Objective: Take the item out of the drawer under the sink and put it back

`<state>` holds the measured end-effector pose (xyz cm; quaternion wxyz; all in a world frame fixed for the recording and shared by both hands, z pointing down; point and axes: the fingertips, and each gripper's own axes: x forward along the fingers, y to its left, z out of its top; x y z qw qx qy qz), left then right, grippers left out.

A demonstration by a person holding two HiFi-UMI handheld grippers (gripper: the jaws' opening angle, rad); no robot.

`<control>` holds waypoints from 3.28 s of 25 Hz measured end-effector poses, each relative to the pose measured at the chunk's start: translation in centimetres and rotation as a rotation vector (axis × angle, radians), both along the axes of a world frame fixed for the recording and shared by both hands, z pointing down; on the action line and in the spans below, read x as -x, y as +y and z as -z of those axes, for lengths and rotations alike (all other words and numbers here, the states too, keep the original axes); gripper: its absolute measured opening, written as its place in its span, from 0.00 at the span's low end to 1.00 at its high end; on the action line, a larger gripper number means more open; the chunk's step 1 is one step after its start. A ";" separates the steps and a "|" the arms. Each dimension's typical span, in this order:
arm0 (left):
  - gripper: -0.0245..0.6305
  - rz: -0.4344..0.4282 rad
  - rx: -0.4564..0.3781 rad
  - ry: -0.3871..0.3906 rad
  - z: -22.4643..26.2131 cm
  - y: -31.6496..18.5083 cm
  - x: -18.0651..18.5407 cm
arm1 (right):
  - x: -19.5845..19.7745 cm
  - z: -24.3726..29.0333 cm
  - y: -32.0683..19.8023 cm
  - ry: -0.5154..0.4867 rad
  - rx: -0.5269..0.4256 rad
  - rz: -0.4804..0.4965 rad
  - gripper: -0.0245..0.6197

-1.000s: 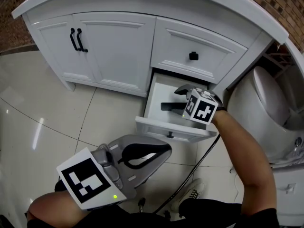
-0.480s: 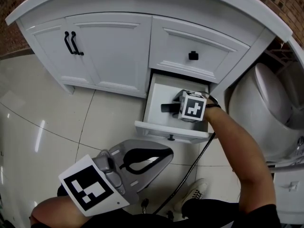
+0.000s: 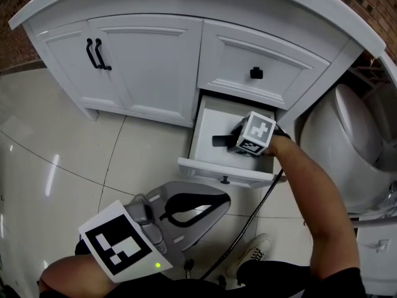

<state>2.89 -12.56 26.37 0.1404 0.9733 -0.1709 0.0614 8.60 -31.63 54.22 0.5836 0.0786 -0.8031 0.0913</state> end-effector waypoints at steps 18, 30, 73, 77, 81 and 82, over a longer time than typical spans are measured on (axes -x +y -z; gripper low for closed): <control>0.05 0.026 -0.036 -0.006 0.8 0.8 1.3 | -0.5 3.6 0.0 0.002 -0.223 -0.011 0.31; 0.05 0.014 -0.068 -0.017 1.1 2.2 0.8 | -1.8 13.3 0.3 -0.241 -0.479 -0.246 0.31; 0.05 0.054 -0.183 0.041 3.3 3.9 1.7 | 0.3 32.2 26.1 -1.060 -0.376 -0.460 0.30; 0.05 0.062 -0.205 0.032 3.7 3.8 1.8 | 0.0 31.7 25.9 -1.044 -0.386 -0.469 0.30; 0.05 0.067 -0.204 0.020 3.4 3.8 1.8 | -0.1 31.3 25.9 -1.033 -0.384 -0.471 0.30; 0.05 0.065 -0.201 0.015 3.3 3.9 1.8 | -0.1 31.2 25.9 -1.032 -0.383 -0.470 0.30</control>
